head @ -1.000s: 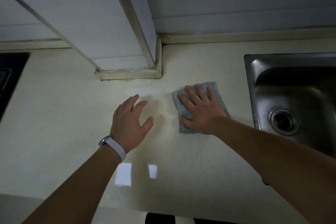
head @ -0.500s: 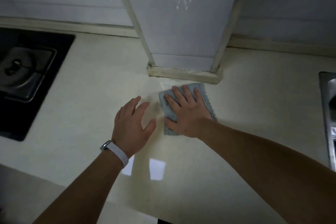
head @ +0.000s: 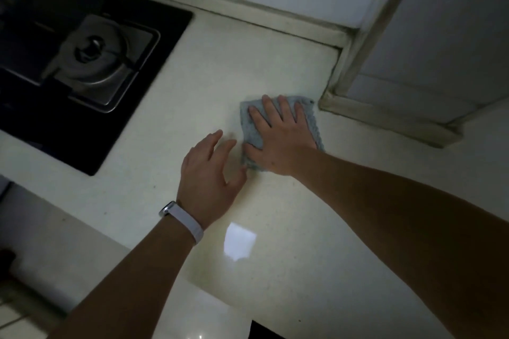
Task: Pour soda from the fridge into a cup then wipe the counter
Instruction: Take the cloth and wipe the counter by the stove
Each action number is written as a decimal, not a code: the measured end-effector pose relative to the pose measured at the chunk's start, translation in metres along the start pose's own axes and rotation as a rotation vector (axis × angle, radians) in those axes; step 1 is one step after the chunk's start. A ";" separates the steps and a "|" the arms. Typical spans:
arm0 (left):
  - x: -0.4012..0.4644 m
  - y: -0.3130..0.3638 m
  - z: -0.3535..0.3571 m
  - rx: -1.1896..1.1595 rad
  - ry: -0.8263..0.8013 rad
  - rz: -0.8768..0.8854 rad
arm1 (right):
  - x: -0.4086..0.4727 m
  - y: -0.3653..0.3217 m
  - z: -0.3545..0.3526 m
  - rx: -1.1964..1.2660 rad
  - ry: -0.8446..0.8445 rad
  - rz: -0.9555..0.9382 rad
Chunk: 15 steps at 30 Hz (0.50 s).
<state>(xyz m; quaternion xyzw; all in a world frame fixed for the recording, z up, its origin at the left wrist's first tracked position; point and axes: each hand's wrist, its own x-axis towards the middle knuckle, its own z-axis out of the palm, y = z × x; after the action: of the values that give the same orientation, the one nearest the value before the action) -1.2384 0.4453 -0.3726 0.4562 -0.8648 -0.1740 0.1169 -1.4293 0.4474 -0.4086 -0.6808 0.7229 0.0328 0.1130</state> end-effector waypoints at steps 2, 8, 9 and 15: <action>-0.003 -0.017 -0.005 -0.018 0.037 -0.022 | 0.017 -0.020 0.000 -0.004 -0.001 -0.029; -0.017 -0.066 -0.025 -0.044 0.122 -0.094 | 0.064 -0.078 -0.002 -0.024 0.000 -0.116; -0.019 -0.074 -0.028 -0.048 0.129 -0.110 | 0.071 -0.088 -0.003 -0.029 0.002 -0.128; -0.035 -0.110 -0.043 -0.109 0.154 -0.197 | 0.100 -0.149 -0.001 -0.054 -0.007 -0.178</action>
<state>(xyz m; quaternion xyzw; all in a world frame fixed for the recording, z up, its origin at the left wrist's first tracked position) -1.1215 0.4082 -0.3799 0.5440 -0.7935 -0.1957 0.1901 -1.2862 0.3393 -0.4128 -0.7449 0.6581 0.0445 0.0999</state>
